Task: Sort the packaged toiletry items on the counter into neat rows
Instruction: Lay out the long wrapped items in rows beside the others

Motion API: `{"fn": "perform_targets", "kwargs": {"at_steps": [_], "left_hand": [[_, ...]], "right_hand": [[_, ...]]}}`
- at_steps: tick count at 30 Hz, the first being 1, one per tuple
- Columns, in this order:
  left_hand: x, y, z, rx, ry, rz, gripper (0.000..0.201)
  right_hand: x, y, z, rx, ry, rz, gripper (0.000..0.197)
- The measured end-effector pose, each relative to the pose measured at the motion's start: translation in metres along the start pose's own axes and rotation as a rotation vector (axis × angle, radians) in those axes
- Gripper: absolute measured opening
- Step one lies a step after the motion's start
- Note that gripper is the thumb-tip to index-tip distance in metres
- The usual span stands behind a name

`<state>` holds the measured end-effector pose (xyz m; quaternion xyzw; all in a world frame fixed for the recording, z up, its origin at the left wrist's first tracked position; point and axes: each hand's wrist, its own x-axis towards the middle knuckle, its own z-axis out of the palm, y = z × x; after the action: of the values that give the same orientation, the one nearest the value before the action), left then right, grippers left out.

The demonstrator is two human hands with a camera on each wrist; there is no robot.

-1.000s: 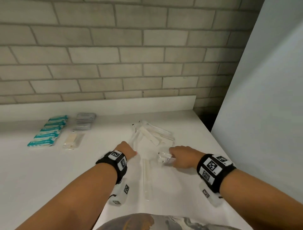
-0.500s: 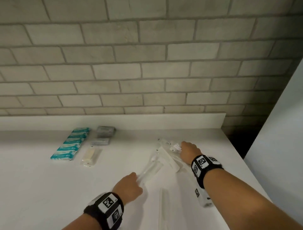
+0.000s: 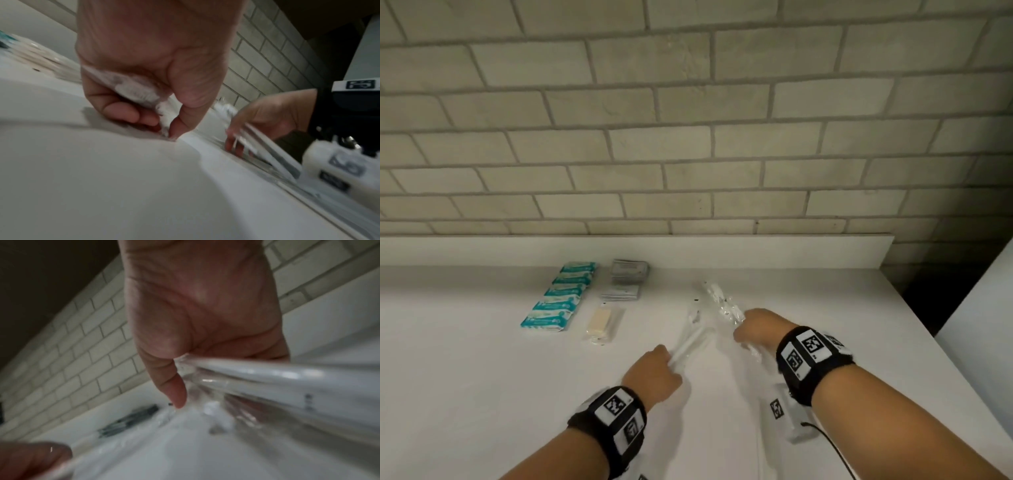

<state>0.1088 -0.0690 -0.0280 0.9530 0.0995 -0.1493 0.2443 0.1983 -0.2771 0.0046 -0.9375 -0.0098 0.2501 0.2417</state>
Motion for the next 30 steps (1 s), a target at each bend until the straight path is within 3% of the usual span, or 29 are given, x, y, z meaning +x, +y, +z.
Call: {"fn": "perform_targets", "kwargs": {"at_steps": [3,8,11,13,15,17,19,21,23,27,30], "left_hand": [[0.011,0.013,0.007,-0.012,-0.019,0.044,0.029],[0.015,0.037,0.026,-0.291,-0.006,0.076,0.041],[0.02,0.041,0.021,-0.525,0.097,0.046,0.056],[0.024,0.032,0.01,-0.563,0.141,0.005,0.066],[0.028,0.014,0.002,-0.462,0.123,-0.035,0.079],[0.027,-0.001,-0.002,-0.291,0.053,-0.026,0.086],[0.02,-0.008,0.0,-0.179,-0.014,0.076,0.078],[0.013,-0.007,0.0,-0.137,-0.072,0.196,0.051],[0.007,-0.004,0.0,-0.077,-0.103,0.297,0.039],[0.001,0.004,-0.002,0.226,0.109,0.45,0.052],[0.006,0.01,-0.002,0.424,0.013,0.494,0.073]], "right_hand": [[-0.007,0.026,0.0,-0.205,0.104,0.131,0.028],[-0.02,0.063,-0.025,-0.193,0.199,0.281,0.06],[-0.026,0.049,-0.027,-0.303,0.377,0.215,0.072],[-0.028,0.028,-0.017,-0.305,0.448,0.064,0.065],[-0.03,0.003,0.001,-0.25,0.334,-0.096,0.056],[-0.032,-0.017,0.024,-0.318,0.119,-0.207,0.05],[-0.035,-0.03,0.04,-0.472,-0.033,-0.239,0.046],[-0.04,-0.035,0.045,-0.571,-0.035,-0.219,0.05],[-0.044,-0.034,0.045,-0.586,-0.019,-0.19,0.055],[-0.046,-0.025,0.043,-0.578,-0.037,-0.195,0.058],[-0.045,-0.017,0.041,-0.546,-0.062,-0.171,0.051]]}}
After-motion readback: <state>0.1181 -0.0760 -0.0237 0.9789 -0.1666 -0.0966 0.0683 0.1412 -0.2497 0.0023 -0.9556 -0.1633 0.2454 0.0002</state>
